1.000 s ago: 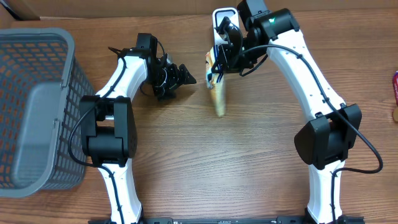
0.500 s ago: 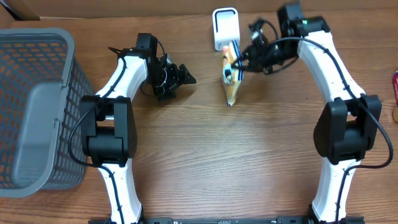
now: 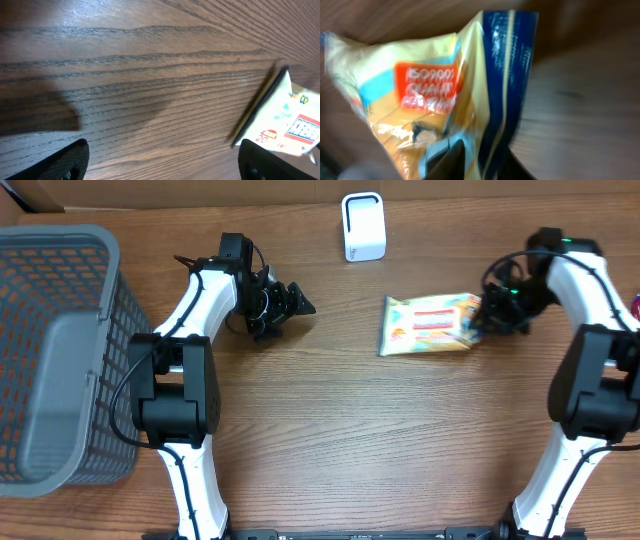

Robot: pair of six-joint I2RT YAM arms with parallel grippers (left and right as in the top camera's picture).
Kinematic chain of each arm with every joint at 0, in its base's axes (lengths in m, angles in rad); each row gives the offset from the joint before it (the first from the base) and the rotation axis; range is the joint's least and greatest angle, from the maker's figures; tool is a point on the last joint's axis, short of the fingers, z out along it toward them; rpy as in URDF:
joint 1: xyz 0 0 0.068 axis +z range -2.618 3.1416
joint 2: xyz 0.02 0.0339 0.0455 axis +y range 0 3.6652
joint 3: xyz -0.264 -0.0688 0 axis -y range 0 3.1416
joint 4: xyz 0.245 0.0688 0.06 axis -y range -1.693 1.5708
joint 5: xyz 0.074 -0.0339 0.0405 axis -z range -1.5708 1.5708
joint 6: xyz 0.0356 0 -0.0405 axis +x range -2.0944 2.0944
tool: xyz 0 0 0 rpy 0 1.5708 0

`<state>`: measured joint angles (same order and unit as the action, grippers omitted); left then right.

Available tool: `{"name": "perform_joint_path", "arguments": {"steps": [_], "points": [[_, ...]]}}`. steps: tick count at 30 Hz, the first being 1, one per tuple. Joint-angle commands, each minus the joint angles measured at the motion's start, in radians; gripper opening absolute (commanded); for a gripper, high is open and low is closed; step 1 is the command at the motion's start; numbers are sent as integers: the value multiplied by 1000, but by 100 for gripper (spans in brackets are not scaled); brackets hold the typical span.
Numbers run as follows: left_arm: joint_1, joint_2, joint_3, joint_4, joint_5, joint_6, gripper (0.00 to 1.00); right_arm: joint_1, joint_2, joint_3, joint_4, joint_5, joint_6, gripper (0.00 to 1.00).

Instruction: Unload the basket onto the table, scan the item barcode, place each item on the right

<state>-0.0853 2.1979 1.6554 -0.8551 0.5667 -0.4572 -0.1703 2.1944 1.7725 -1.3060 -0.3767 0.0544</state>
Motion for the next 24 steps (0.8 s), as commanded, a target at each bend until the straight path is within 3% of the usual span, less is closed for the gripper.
{"name": "perform_joint_path", "arguments": {"steps": [1,5,6,8,9,15,17,20,24], "points": [[-4,8,-6,3,-2,15,87,-17,-28,110,-49,188,8,30],[-4,8,-6,3,-2,16,87,-16,-28,266,-183,193,1,50],[-4,8,-6,3,-3,16,87,-13,-28,290,-198,169,1,59],[-4,8,-6,3,-13,15,87,-2,-28,329,-215,90,1,91],[-4,8,-6,3,-23,15,87,5,-28,340,-216,36,0,100],[-4,8,-6,3,-27,15,87,75,-27,317,-182,-160,-53,99],[-4,8,-6,2,-27,15,87,105,-25,295,-153,-137,10,82],[-4,8,-6,-1,-27,15,87,143,-25,247,-113,14,323,74],[-5,8,-6,0,-27,15,87,176,-25,193,-71,143,734,77]]}}
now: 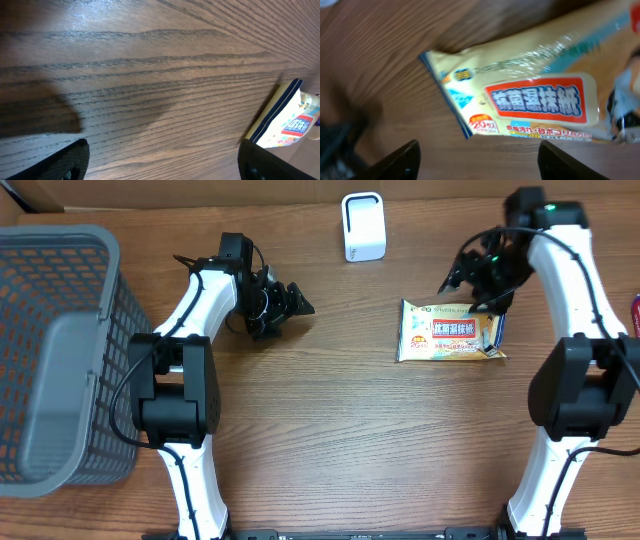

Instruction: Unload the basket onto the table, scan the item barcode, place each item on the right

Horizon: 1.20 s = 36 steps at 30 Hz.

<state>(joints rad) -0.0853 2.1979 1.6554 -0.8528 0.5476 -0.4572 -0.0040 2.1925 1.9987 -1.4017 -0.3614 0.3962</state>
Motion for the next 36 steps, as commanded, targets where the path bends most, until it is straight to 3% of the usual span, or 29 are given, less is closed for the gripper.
{"name": "perform_joint_path", "arguments": {"steps": [1,7,11,25,26,29,33,36], "points": [[-5,8,-6,-3,-8,15,87,16,-23,-44,45,142,466,79],[-5,8,-6,-14,-8,15,87,32,-23,-104,131,238,788,82],[-5,8,-6,-13,-9,15,87,33,-23,-171,150,283,919,83],[-5,8,-6,-12,-34,15,88,99,-23,-377,394,267,921,82],[-5,8,-6,-13,-34,15,88,104,-23,-379,400,269,921,78],[-5,8,-6,-14,-34,15,88,109,-23,-379,409,279,921,52],[-5,8,-6,-14,-34,15,88,109,-23,-379,410,278,916,4],[-5,8,-6,-14,-34,15,88,107,-23,-372,411,265,890,4]]}}
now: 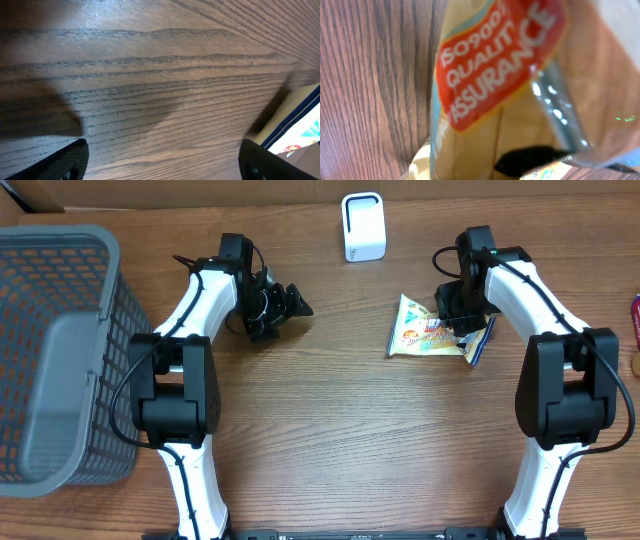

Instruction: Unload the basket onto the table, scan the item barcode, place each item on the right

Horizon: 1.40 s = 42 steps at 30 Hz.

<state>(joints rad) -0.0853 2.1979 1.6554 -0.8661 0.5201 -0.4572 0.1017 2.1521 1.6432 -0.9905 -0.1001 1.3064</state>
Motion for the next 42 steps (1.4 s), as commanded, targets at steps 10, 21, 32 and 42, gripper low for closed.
{"name": "perform_joint_path", "arguments": {"steps": [10,21,32,42], "points": [[-5,8,-6,0,-7,15,88,1,15,192,32,-133,-352,4],[-7,8,-6,0,-6,14,87,24,19,350,404,-216,-391,4],[-7,8,-6,0,-5,11,87,169,89,348,641,-41,-231,4],[-7,8,-6,-19,-4,11,87,220,159,348,690,82,-223,4]]}}
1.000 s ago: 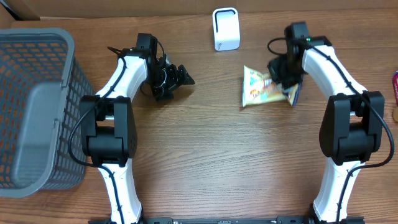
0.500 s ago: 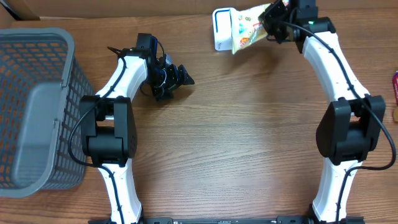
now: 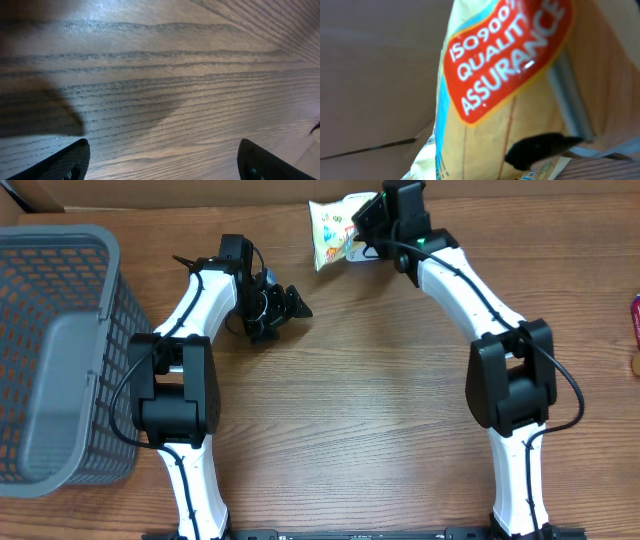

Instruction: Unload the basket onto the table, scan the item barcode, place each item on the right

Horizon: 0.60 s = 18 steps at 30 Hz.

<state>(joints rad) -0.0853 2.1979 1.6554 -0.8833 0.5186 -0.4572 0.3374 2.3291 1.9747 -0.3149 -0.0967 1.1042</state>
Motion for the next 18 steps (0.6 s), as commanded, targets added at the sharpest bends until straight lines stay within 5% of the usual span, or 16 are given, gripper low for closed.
{"name": "perform_joint_path", "arguments": {"steps": [1,18], "points": [[-7,8,-6,0,-3,11,86,-16,-18,16,15,83,-36,4],[-7,8,-6,1,-6,11,87,-30,-18,116,-11,239,-174,4]]}}
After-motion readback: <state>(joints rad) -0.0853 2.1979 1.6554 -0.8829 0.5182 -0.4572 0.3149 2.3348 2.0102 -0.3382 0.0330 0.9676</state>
